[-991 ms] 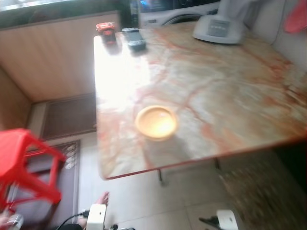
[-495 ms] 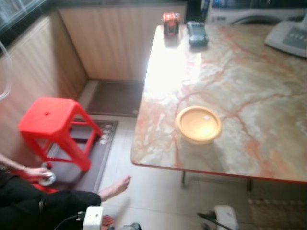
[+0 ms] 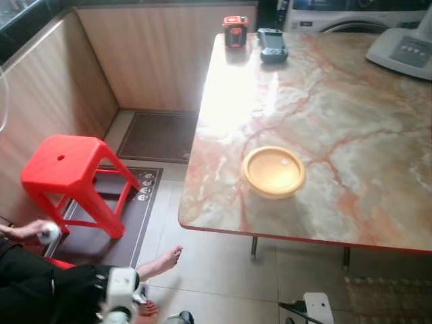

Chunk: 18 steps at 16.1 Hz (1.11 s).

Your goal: Restocking fridge

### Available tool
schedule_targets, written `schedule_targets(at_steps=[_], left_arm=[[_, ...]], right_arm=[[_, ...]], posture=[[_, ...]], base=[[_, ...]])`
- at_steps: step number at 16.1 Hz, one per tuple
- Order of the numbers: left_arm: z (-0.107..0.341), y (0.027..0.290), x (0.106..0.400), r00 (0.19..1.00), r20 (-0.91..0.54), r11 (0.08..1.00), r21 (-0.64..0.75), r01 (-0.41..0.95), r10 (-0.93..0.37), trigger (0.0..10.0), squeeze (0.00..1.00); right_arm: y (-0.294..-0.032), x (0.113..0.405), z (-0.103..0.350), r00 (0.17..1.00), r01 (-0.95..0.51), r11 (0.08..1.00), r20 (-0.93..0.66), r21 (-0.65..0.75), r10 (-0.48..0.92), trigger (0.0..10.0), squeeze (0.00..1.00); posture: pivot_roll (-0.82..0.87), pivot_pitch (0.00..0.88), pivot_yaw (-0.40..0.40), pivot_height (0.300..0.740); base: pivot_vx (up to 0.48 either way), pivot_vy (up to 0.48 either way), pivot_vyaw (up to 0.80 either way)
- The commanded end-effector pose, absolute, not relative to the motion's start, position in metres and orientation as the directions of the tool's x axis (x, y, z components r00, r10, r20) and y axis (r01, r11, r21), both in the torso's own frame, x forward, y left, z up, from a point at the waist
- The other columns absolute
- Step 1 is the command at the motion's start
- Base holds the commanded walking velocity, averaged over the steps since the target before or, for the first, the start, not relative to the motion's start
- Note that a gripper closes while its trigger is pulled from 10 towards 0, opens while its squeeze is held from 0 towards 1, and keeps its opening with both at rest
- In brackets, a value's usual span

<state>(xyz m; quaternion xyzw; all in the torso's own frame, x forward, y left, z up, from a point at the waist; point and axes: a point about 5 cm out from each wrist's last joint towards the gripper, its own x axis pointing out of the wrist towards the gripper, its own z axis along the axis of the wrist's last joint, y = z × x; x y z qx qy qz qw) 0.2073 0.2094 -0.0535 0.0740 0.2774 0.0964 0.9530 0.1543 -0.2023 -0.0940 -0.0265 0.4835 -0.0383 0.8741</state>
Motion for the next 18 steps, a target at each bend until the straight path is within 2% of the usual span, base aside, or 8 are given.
schedule_targets(at_steps=[1,4,9,13,14,15,17,18], left_arm=[[-0.034,0.223,0.211,0.899,-0.336,0.949,0.239,-0.208,0.282,10.0,0.00],[0.010,0.234,0.226,0.943,-0.044,0.915,0.257,-0.310,0.331,10.0,0.00],[0.084,0.231,0.261,0.896,0.286,0.891,0.206,-0.405,0.341,10.0,0.00],[0.172,0.196,0.298,0.840,0.513,0.951,0.134,-0.280,0.175,10.0,0.00],[0.202,0.178,0.306,0.821,0.564,0.974,0.123,-0.192,0.091,10.0,0.00],[0.206,0.168,0.310,0.834,0.549,0.984,0.122,-0.131,0.043,10.0,0.00],[0.208,0.133,0.321,0.880,0.452,0.988,0.039,0.149,-0.150,10.0,0.00],[0.209,0.129,0.321,0.880,0.444,0.983,0.017,0.181,-0.170,10.0,0.00]], right_arm=[[-0.203,0.145,-0.097,0.508,0.056,0.995,-0.856,-0.083,-0.100,10.0,0.00],[-0.204,0.145,-0.097,0.510,0.057,0.995,-0.854,-0.084,-0.102,10.0,0.00],[-0.206,0.144,-0.097,0.515,0.058,0.995,-0.851,-0.087,-0.105,10.0,0.00],[-0.207,0.145,-0.097,0.519,0.057,0.994,-0.848,-0.089,-0.106,10.0,0.00],[-0.207,0.146,-0.096,0.524,0.058,0.994,-0.845,-0.090,-0.107,10.0,0.00],[-0.207,0.147,-0.096,0.525,0.059,0.994,-0.844,-0.091,-0.108,10.0,0.00],[-0.206,0.148,-0.096,0.526,0.057,0.994,-0.843,-0.093,-0.109,10.0,0.00],[-0.206,0.148,-0.095,0.527,0.058,0.994,-0.843,-0.093,-0.109,10.0,0.00]], posture=[[-0.06,0.170,0.043,0.740],[-0.06,0.169,0.038,0.740],[-0.06,0.169,0.027,0.740],[-0.06,0.169,0.025,0.740],[-0.06,0.168,0.027,0.740],[-0.06,0.169,0.025,0.740],[-0.06,0.167,0.027,0.740],[-0.06,0.167,0.027,0.740]], base=[[0.000,0.000,0.00],[0.000,0.000,0.00],[0.000,0.000,0.00],[0.000,0.000,0.00],[0.000,0.000,0.00],[0.000,0.000,0.00],[0.000,0.000,0.00],[0.000,0.000,0.00]])
